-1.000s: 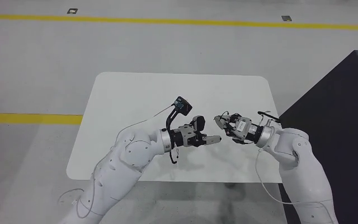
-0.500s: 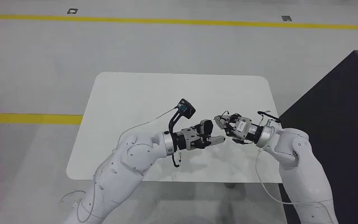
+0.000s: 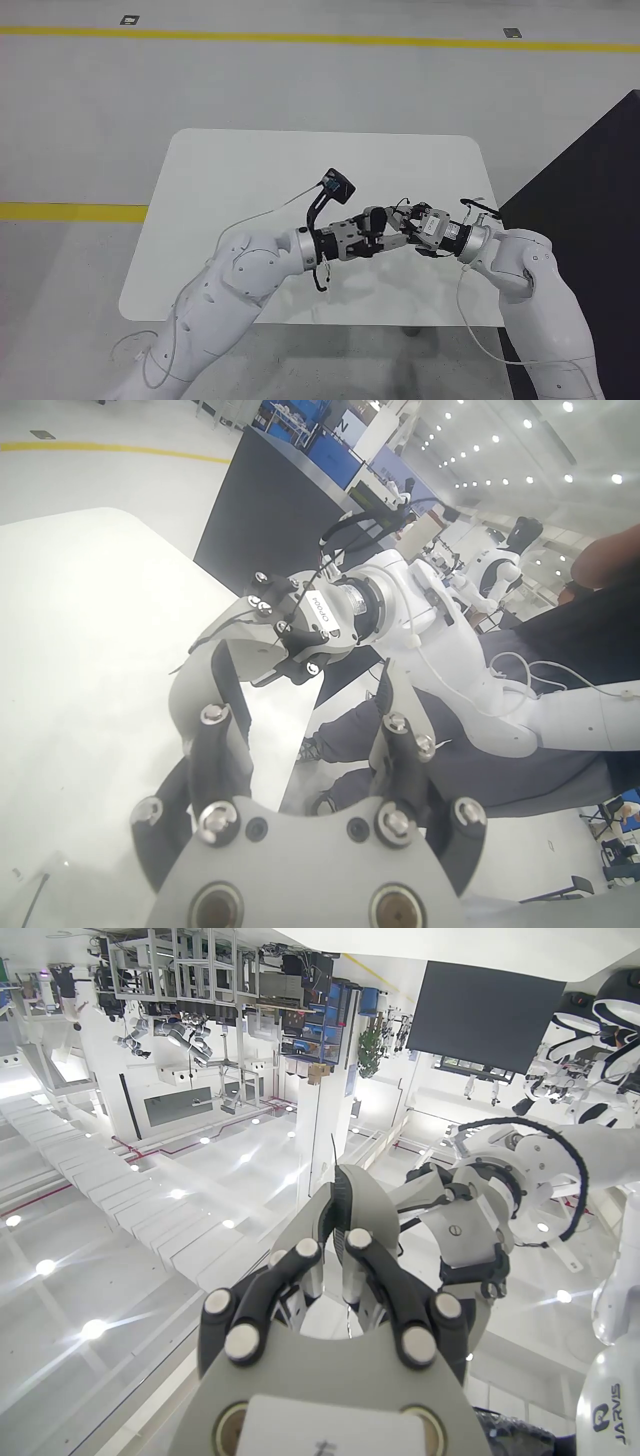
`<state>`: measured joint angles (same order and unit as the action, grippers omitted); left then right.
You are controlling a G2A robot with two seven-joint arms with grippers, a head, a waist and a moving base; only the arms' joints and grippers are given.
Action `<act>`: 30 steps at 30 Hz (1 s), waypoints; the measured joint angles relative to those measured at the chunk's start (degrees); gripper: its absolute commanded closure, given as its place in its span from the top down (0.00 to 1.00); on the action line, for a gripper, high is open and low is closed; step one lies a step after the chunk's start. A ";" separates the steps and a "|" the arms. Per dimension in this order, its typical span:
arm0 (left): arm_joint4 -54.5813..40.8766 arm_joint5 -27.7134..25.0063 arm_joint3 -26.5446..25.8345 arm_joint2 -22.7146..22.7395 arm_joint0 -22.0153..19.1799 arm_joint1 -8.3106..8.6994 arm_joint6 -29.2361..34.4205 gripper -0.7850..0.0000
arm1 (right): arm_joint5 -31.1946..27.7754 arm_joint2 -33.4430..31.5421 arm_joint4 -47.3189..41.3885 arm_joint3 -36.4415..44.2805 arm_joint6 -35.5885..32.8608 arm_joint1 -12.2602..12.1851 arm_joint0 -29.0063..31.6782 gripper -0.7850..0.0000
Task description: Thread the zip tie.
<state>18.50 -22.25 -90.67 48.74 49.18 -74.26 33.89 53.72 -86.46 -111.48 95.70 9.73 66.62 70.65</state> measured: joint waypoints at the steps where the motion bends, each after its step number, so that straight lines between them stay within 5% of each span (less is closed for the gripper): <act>1: 0.01 -0.11 -0.04 -0.01 -0.03 -0.04 -0.11 0.52 | 0.00 0.00 0.00 0.00 0.00 0.00 0.00 0.00; 8: 0.31 -0.28 -0.24 0.56 0.47 -0.09 -0.65 0.43 | 0.00 0.00 0.00 0.00 0.00 0.00 0.00 0.00; 30: -0.51 -0.15 -0.04 1.13 0.35 -0.65 -0.50 0.43 | 0.00 0.00 0.00 0.00 0.00 0.00 0.00 0.00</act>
<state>17.99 -22.40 -90.71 49.87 49.53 -74.91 33.39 53.73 -86.46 -111.48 95.70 9.73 66.62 70.65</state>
